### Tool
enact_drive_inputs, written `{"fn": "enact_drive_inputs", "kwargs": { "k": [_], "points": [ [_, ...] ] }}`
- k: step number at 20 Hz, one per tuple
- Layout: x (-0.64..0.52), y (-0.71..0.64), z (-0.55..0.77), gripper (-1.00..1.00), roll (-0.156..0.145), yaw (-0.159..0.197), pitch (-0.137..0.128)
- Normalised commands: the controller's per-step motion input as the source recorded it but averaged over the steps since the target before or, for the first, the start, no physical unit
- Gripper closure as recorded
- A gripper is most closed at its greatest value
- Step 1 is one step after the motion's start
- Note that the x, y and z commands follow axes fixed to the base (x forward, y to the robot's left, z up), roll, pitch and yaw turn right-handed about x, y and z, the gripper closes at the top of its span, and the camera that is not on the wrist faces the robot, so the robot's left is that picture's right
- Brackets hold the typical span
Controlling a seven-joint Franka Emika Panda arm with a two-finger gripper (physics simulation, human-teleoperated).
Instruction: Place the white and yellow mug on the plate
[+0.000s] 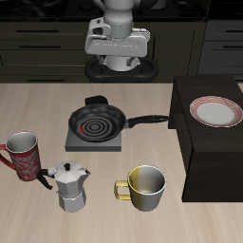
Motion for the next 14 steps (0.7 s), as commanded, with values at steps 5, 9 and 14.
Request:
{"fn": "enact_drive_inputs", "kwargs": {
  "k": [5, 9, 14],
  "points": [
    [0.36, -0.17, 0.13, -1.00, 0.057, -0.031, 0.038],
    [0.49, -0.26, 0.20, -1.00, 0.007, -0.033, 0.010],
    [0.53, -0.20, 0.16, -1.00, -0.005, -0.028, 0.017]
  ]
}}
